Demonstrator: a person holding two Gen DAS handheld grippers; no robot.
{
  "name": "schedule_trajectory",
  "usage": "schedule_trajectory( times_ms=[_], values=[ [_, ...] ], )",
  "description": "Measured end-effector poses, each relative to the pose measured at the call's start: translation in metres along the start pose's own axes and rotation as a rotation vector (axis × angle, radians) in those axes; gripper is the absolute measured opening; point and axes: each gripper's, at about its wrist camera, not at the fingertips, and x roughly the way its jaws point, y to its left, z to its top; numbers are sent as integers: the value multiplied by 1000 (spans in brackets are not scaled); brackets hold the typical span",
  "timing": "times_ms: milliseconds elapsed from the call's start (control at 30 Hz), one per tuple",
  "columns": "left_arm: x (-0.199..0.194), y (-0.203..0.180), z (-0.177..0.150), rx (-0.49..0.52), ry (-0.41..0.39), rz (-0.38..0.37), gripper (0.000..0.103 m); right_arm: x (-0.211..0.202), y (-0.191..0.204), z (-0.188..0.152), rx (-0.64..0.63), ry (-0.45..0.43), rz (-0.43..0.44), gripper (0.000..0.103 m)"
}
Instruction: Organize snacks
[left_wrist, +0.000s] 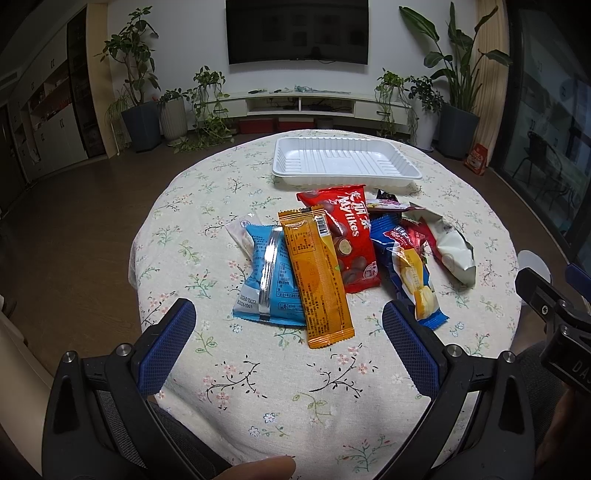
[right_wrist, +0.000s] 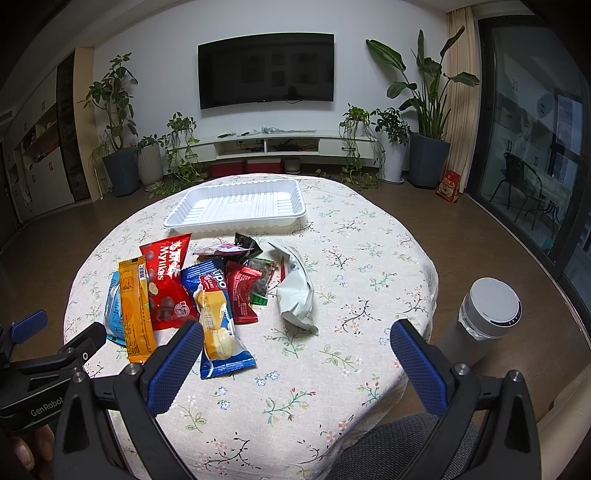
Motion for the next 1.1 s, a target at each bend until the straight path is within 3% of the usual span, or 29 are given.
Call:
schedule_trajectory(
  times_ms=[533,700,767,833,900,933,1000,1100],
  values=[
    [7,1,-10,7,8,-7,102,2,1,-2,-1,0,0,103],
    [19,20,-29,-30,52,-132,102,4,-4,-4,5,-6,0,103],
    [33,29,-39,-46,117,-166,102,8,-6,-8,12,-3,10,103],
    [41,35,-46,-31,117,-190,103,15,-10,-11,17,5,26,103],
    [45,34,-49,1,118,-164,103,24,-15,-10,17,9,41,103],
    [52,36,-47,2,166,-153,103,26,-16,-9,15,11,51,103],
    [61,45,-41,-61,209,-126,102,32,-19,-7,7,21,77,103],
    [62,52,-30,-84,154,-114,101,43,-23,3,-7,33,138,103]
  ],
)
